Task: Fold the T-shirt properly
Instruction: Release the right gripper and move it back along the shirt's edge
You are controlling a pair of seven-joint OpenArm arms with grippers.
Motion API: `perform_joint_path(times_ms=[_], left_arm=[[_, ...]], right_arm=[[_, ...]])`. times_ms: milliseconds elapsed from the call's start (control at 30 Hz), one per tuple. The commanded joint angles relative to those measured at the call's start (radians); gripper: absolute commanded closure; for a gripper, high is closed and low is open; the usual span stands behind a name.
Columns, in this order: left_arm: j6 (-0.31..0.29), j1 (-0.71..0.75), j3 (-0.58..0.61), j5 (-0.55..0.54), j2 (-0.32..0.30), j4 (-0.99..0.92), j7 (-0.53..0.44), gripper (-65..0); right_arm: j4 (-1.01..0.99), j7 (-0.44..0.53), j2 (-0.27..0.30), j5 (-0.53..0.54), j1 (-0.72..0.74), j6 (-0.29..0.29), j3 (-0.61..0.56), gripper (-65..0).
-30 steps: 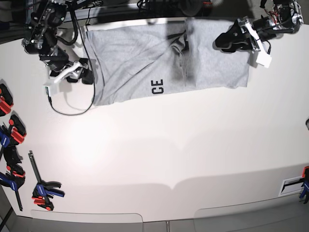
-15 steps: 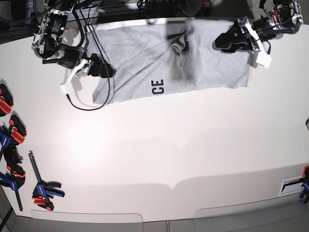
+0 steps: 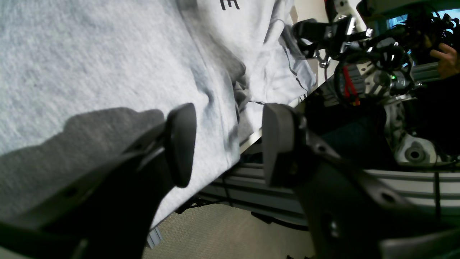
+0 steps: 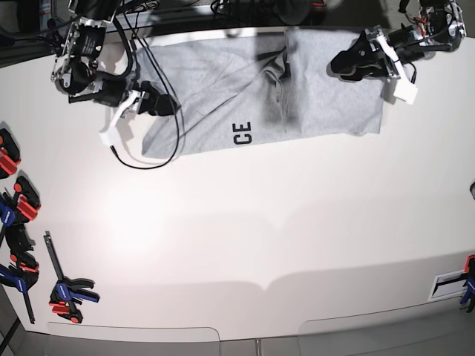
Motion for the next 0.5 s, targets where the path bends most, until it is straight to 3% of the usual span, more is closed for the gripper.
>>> perform_joint_path(times_ms=[0, 33, 133, 267, 467], left_arm=[[-0.006, 0.0, -0.005, -0.028, -0.012, 0.015, -0.016, -27.5], [-0.006, 0.0, -0.005, -0.028, -0.012, 0.015, -0.019, -27.5], [-0.006, 0.0, -0.006, -0.028, -0.012, 0.015, -0.02, -26.6], [-0.006, 0.0, -0.017, -0.028, -0.012, 0.015, -0.02, -19.7], [-0.006, 0.001, -0.189, -0.028, -0.011, 0.015, -0.023, -12.4]], right_arm=[[0.01, 0.007, 0.008, 0.017, 0.021, 0.004, 0.002, -3.7], [0.01, 0.007, 0.008, 0.017, 0.03, 0.004, 0.002, 0.0], [0.01, 0.006, 0.008, 0.018, 0.062, 0.004, 0.002, 0.0], [0.013, -0.018, 0.008, 0.051, 0.1, 0.004, 0.002, 0.0], [0.064, -0.037, 0.0, 0.163, 0.105, 0.036, 0.002, 0.0]])
